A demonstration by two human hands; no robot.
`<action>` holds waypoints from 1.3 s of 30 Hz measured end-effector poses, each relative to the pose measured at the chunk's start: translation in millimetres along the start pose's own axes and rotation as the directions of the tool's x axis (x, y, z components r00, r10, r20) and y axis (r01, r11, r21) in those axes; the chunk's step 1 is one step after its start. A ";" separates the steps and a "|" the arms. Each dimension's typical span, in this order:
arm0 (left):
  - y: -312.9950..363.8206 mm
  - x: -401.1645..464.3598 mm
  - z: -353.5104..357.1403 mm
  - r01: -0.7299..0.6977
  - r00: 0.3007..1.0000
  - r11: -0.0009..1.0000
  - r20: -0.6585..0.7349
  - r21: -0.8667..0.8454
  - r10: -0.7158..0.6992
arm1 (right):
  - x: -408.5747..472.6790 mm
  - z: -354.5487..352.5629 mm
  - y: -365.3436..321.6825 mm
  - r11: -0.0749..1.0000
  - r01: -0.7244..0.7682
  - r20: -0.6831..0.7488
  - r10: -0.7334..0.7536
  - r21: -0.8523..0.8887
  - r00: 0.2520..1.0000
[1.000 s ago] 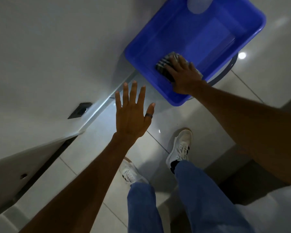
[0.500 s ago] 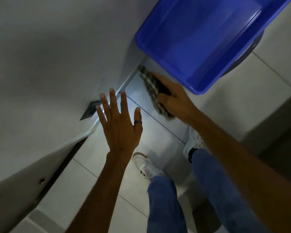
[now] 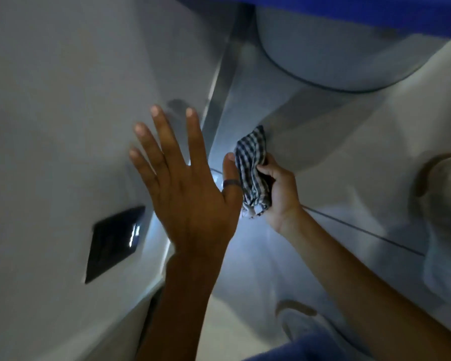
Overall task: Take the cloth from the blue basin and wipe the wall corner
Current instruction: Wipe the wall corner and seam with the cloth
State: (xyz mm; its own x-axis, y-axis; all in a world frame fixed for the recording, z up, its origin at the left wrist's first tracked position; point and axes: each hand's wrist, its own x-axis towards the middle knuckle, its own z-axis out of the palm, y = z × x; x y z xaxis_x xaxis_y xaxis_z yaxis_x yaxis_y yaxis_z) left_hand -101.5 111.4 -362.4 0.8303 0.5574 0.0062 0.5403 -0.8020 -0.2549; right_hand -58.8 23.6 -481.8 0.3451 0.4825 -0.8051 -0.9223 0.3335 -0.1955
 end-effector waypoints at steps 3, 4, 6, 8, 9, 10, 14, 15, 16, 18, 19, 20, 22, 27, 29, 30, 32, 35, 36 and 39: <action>-8.4 27.0 18.3 -0.128 0.988 0.986 -0.076 0.109 0.137 | 25.5 23.7 17.4 0.990 0.137 0.056 -0.138 0.035 0.989; -14.5 33.1 22.3 -0.154 0.982 0.978 -0.083 0.141 0.167 | 31.8 30.7 22.9 0.981 0.192 0.036 -0.194 0.037 0.980; -31.0 46.4 27.0 -0.175 0.975 0.959 -0.097 0.225 0.200 | 42.9 41.0 30.7 0.950 0.311 -0.017 -0.311 0.018 0.950; -44.7 60.7 29.5 -0.185 0.963 0.932 -0.135 0.311 0.235 | 52.9 44.5 38.2 0.897 0.439 -0.068 -0.442 -0.054 0.894; -48.7 65.0 29.6 -0.187 0.956 0.921 -0.153 0.341 0.251 | 57.0 44.9 43.3 0.867 0.484 -0.080 -0.494 -0.116 0.866; -51.2 65.6 28.8 -0.188 0.952 0.914 -0.164 0.359 0.260 | 62.1 46.3 49.8 0.833 0.518 -0.057 -0.537 -0.195 0.842; -57.3 57.5 33.2 -0.235 0.935 0.874 -0.145 0.425 0.323 | 89.5 52.1 92.5 0.351 0.578 0.341 -0.546 -0.736 0.765; -63.2 57.3 32.0 -0.246 0.930 0.863 -0.144 0.441 0.339 | 97.1 52.7 102.2 0.207 0.576 0.385 -0.563 -0.791 0.731; -68.6 56.2 30.9 -0.256 0.924 0.854 -0.146 0.453 0.354 | 104.4 51.6 109.3 0.107 0.585 0.418 -0.597 -0.804 0.685; -77.3 53.9 35.2 -0.289 0.904 0.824 -0.145 0.488 0.403 | 119.0 48.2 117.6 -0.004 0.624 0.460 -0.679 -0.782 0.572; -81.1 53.5 40.0 -0.305 0.893 0.806 -0.141 0.507 0.427 | 126.2 47.2 121.2 -0.028 0.642 0.464 -0.716 -0.766 0.522; -84.5 54.1 44.4 -0.304 0.887 0.796 -0.149 0.523 0.437 | 132.3 48.2 124.0 -0.048 0.663 0.475 -0.736 -0.747 0.482; -86.9 59.2 52.5 -0.276 0.883 0.808 -0.194 0.520 0.426 | 139.2 47.8 126.8 -0.051 0.705 0.501 -0.741 -0.707 0.448; -89.3 64.5 59.6 -0.244 0.883 0.827 -0.236 0.506 0.405 | 140.1 66.5 87.1 0.165 0.713 0.412 -0.719 -0.681 0.560; -88.3 63.9 58.6 -0.238 0.885 0.811 -0.224 0.534 0.407 | 149.1 83.9 44.1 0.243 0.711 0.333 -0.754 -0.660 0.567; -86.3 63.4 57.7 -0.236 0.888 0.807 -0.216 0.542 0.405 | 155.9 92.0 18.9 0.277 0.709 0.290 -0.772 -0.648 0.566; -83.8 61.9 58.7 -0.226 0.894 0.801 -0.207 0.554 0.396 | 170.1 103.7 -26.9 0.337 0.688 0.222 -0.778 -0.643 0.588; -80.6 63.2 59.1 -0.205 0.897 0.782 -0.207 0.588 0.391 | 184.6 111.4 -65.3 0.335 0.654 0.199 -0.773 -0.678 0.603; -79.5 63.8 58.5 -0.204 0.898 0.779 -0.203 0.593 0.390 | 186.4 111.3 -68.5 0.328 0.653 0.204 -0.773 -0.682 0.600; -80.7 63.5 58.3 -0.196 0.902 0.779 -0.202 0.595 0.381 | 180.0 106.8 -59.1 0.346 0.665 0.216 -0.762 -0.662 0.611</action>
State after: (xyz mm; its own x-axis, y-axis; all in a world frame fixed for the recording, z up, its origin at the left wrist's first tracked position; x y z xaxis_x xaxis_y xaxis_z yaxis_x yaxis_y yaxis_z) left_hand -100.3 224.0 -397.8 0.9826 0.1540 0.1036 0.1768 -0.6065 -0.7752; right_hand 76.5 177.3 -555.4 0.9509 0.2158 -0.2219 -0.2047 -0.0997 -0.9737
